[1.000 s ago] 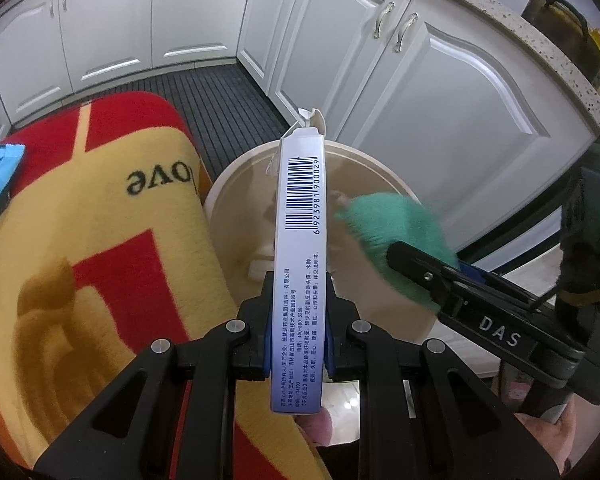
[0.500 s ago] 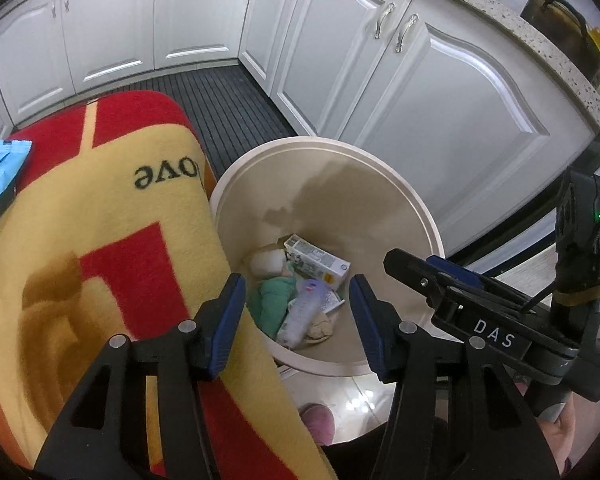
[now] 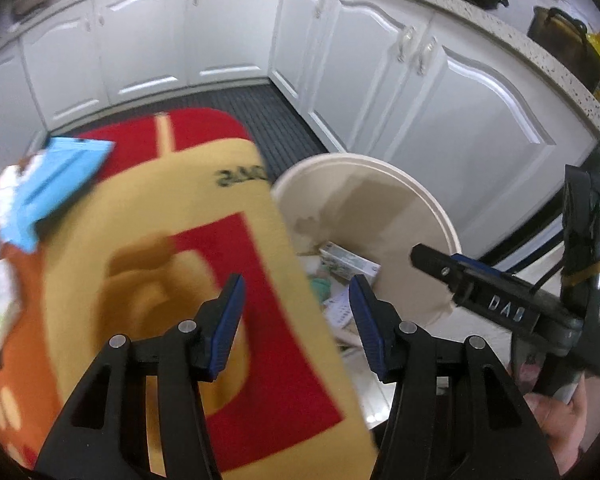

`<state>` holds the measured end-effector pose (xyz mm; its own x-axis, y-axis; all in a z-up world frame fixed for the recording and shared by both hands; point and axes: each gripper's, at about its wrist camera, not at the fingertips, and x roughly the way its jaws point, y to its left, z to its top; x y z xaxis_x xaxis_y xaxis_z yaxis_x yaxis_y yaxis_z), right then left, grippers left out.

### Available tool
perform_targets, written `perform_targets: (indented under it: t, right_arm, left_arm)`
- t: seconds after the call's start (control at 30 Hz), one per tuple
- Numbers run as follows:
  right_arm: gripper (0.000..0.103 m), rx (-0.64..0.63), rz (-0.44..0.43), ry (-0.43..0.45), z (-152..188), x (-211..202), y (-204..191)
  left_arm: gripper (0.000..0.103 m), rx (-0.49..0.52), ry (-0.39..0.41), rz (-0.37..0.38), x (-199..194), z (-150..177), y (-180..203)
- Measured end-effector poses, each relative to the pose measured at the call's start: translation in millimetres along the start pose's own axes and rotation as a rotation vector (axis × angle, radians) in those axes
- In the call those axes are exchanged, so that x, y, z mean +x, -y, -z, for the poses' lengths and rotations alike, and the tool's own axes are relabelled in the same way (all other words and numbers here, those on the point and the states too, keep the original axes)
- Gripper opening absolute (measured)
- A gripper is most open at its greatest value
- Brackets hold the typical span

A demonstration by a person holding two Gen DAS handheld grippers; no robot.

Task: Collect trash
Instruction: 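Move both tools back over the table toward the remaining trash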

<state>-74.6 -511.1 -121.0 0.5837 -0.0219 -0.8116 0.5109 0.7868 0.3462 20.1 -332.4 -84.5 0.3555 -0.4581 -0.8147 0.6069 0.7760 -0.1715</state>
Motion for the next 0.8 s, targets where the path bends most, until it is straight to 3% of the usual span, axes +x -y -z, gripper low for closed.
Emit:
perform_targets:
  t: [0.3, 0.8]
  right_arm:
    - [0.070, -0.096, -0.010, 0.003, 4, -11, -49]
    - [0.073, -0.186, -0.046, -0.053, 21, -5, -136]
  left_arm:
    - [0.052, -0.073, 0.043, -0.108, -40, 36, -46]
    - [0.052, -0.157, 0.099, -0.176, -90, 62, -111]
